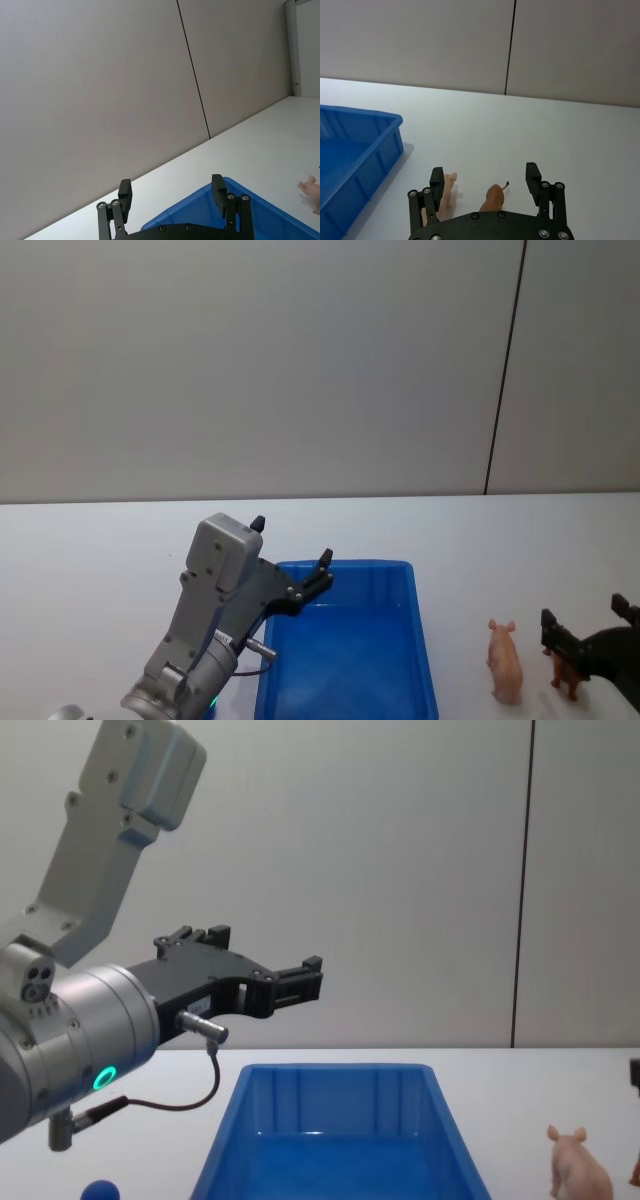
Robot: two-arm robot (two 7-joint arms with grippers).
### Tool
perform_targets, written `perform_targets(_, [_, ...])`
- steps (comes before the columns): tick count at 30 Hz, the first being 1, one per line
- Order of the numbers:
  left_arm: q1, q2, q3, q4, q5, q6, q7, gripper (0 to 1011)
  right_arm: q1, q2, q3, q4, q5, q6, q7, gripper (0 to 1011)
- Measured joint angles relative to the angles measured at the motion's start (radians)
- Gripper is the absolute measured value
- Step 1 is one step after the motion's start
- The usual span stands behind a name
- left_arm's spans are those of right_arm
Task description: Pick up the two dolls from the table and place them into the box.
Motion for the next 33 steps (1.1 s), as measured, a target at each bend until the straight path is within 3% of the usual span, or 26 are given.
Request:
perform_targets(21, [0.0,0.0,0.0,0.0,0.0,0.0,0.0,1001,-0.022,-0.011,-0.005,0.072,-0.027,-0.012,0.012,1001])
perform_targets(25, [0.0,0.0,0.0,0.0,0.0,0.0,0.0,1001,-0.016,-0.017,-0.008,0.097,-0.036,-0.021,0.022,934])
perform_targets(33, [0.0,0.0,0.0,0.0,0.0,0.0,0.0,1001,0.001,-0.029,-0.012,0.147,-0.055,-0.039,0.04,691])
